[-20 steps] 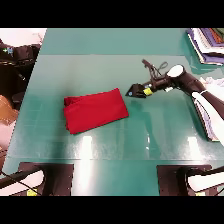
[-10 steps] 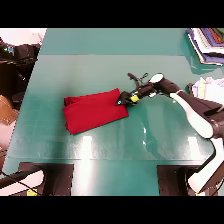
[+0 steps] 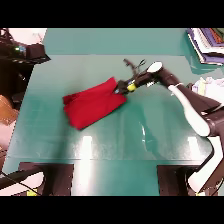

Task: Fold the shirts.

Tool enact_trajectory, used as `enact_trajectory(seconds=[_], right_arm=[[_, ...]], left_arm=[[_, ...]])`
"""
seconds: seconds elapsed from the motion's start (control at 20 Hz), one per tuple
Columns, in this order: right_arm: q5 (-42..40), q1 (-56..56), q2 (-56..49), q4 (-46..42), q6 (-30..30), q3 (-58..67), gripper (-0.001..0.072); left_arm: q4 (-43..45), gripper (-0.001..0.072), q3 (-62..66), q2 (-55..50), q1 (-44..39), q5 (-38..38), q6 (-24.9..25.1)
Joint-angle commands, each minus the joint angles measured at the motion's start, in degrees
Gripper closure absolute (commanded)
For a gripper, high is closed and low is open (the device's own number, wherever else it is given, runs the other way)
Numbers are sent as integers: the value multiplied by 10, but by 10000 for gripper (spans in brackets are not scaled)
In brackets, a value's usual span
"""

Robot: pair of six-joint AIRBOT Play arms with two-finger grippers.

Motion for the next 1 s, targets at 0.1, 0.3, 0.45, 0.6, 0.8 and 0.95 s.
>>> enact_trajectory(seconds=[0.1, 0.3, 0.45, 0.6, 0.8, 0.95], right_arm=[[-10, -196, 94, -2, 16, 9, 696], [-30, -369, 170, -113, 75, 9, 696], [-29, -484, 199, -135, 85, 9, 696], [-39, -559, 213, -134, 86, 9, 696], [-53, -589, 223, -114, 86, 16, 696], [-37, -578, 224, -116, 86, 75, 696]], left_arm=[[-3, 680, 0, 0, -86, 27, 5], [-5, 681, 0, 0, -110, 42, 3], [-8, 680, 0, 0, -111, 54, -1], [-8, 680, 0, -1, -111, 63, -2], [-8, 680, 0, -1, -111, 64, -13], [-7, 680, 0, -1, -111, 63, -12]])
